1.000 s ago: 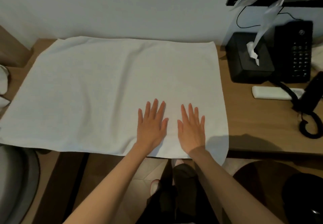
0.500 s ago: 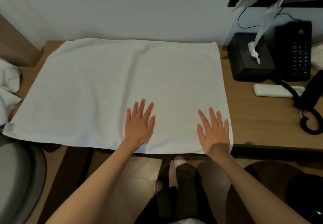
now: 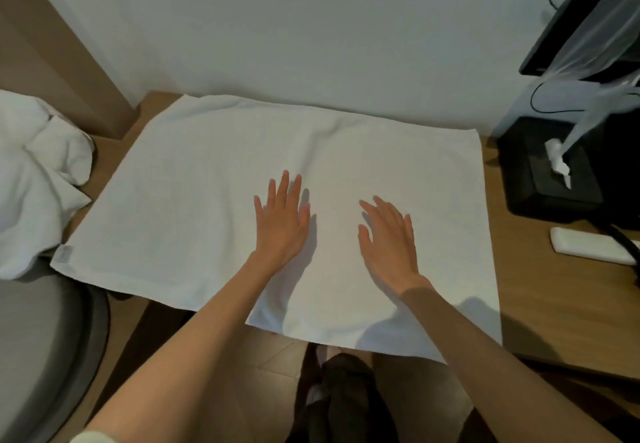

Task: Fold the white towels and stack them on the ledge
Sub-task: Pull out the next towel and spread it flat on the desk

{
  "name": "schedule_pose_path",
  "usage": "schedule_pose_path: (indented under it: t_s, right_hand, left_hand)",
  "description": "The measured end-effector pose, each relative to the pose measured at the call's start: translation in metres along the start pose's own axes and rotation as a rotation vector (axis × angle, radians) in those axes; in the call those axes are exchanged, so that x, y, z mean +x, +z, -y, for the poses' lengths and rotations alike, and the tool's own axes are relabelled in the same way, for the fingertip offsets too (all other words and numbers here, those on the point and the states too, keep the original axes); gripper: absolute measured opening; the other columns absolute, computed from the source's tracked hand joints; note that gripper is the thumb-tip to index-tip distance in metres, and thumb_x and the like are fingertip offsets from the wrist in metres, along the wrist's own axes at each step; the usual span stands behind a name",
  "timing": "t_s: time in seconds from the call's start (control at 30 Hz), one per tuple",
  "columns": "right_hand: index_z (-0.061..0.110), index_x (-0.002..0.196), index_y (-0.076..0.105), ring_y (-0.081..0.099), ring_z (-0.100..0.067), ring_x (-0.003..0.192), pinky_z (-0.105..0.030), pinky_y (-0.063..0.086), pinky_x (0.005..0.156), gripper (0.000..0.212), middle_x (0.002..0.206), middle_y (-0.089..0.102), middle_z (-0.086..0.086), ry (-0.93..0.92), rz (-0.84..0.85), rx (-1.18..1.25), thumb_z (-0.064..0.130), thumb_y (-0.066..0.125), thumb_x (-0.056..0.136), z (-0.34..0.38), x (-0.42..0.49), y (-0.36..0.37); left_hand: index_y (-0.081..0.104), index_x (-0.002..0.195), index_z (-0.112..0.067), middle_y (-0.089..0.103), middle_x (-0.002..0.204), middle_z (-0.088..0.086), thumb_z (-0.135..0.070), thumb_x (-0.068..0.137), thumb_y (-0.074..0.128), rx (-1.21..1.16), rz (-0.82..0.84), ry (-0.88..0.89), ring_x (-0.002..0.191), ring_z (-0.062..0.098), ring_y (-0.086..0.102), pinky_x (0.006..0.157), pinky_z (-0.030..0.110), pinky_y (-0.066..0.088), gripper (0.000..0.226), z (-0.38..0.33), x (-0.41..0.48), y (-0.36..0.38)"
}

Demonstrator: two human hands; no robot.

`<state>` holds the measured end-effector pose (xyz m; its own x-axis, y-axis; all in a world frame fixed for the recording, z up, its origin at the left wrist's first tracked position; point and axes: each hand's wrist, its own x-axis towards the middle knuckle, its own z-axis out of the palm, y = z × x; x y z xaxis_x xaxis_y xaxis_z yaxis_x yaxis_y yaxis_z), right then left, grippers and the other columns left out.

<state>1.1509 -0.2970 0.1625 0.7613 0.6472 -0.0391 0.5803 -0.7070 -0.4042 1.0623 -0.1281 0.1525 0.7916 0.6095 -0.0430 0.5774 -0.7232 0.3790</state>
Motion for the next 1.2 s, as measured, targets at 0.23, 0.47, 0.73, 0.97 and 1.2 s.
schedule_pose_path:
  t_s: [0.23,0.47,0.73,0.97,1.2]
  right_hand:
    - [0.028,0.153,0.008,-0.002,-0.023,0.148,-0.048,0.0,0.118,0.051,0.161,0.002,-0.002,-0.024,0.098,-0.226,0.035,0.018,0.103,0.004,0.079,0.051]
    - [0.033,0.15,0.024,0.014,-0.027,0.147,-0.048,0.003,0.117,0.049,0.158,0.019,-0.003,-0.026,-0.068,-0.215,0.039,0.03,0.102,-0.007,0.087,0.071]
    - [0.034,0.15,0.023,0.012,-0.025,0.147,-0.046,0.002,0.118,0.05,0.159,0.016,-0.002,-0.033,-0.036,-0.185,0.039,0.032,0.101,-0.009,0.086,0.066]
    - [0.027,0.147,0.034,0.018,-0.023,0.146,-0.046,0.001,0.118,0.049,0.156,0.026,-0.004,0.022,-0.007,-0.073,0.029,0.042,0.099,0.0,0.101,0.056]
    - [0.021,0.153,0.0,-0.005,-0.021,0.148,-0.047,-0.001,0.118,0.055,0.161,-0.005,-0.002,-0.033,0.022,-0.198,0.034,0.02,0.104,0.041,0.184,0.061]
  left_hand:
    - [0.001,0.15,-0.04,-0.001,0.16,-0.009,-0.043,0.103,0.013,-0.216,0.053,-0.11,0.147,0.017,-0.006,0.11,0.055,-0.016,0.049,0.013,0.055,0.023]
    - [0.019,0.143,-0.053,0.009,0.157,-0.02,-0.052,0.099,0.019,-0.111,-0.006,-0.148,0.145,0.0,-0.004,0.104,0.05,-0.026,0.045,0.045,0.059,0.034]
    - [0.01,0.147,-0.049,-0.001,0.16,-0.013,-0.057,0.097,0.015,0.108,-0.014,-0.188,0.147,0.01,-0.007,0.114,0.054,-0.015,0.051,0.062,0.057,0.027]
    - [0.014,0.151,-0.035,-0.001,0.161,-0.005,-0.043,0.101,0.02,0.058,-0.031,-0.122,0.147,0.011,-0.009,0.118,0.04,-0.013,0.051,0.055,0.066,0.011]
    - [0.01,0.152,-0.033,-0.003,0.161,-0.001,-0.038,0.103,0.021,0.154,-0.025,-0.052,0.148,0.02,-0.006,0.115,0.047,-0.009,0.05,0.059,0.151,-0.004]
